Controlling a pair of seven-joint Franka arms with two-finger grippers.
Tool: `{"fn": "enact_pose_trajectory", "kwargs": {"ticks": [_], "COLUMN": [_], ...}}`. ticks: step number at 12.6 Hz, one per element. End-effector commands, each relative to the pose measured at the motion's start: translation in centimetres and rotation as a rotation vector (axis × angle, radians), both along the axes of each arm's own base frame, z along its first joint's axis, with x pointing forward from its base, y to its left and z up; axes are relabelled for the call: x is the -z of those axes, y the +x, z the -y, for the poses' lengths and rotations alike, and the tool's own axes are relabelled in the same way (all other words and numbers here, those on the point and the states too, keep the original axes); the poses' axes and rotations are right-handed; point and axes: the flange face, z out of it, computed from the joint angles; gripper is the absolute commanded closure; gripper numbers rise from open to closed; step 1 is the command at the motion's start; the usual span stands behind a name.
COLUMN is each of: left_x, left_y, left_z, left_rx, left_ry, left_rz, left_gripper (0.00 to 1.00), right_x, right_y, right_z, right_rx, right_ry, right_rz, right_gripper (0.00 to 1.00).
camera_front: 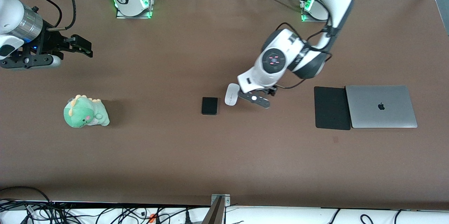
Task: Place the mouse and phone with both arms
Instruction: 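Reach the left gripper to the white mouse and grasp it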
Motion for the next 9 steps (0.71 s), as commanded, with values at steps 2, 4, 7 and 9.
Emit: {"fn": "enact_pose_trajectory", "kwargs": {"ticks": [2, 4, 7, 9], "left_x": [4.9, 7.8, 8.6, 9.1], "left_y": [-1.8, -3.2, -3.2, -3.4], "left_z": [5.2, 6.9, 7.6, 7.7], "left_rx": [-0.126, -0.061, -0.016, 0.027], "left_ry": [0.005, 0.035, 0.016, 0.038], "left_rz": [0.05, 0.119, 0.182, 0.209], "left_gripper": [0.0, 0.0, 0.0, 0.0], "right_x": [0.0, 0.0, 0.0, 0.0], "right_y": [0.1, 0.1, 0.1, 0.1], "right_z": [-0.5, -0.6, -0.5, -0.6], "right_rx": [0.007, 0.007, 0.007, 0.007], "right_ry": [-0.002, 0.0, -0.001, 0.0], "right_rz": [0.003, 0.005, 0.005, 0.005], "right_gripper": [0.0, 0.0, 0.0, 0.0]}}
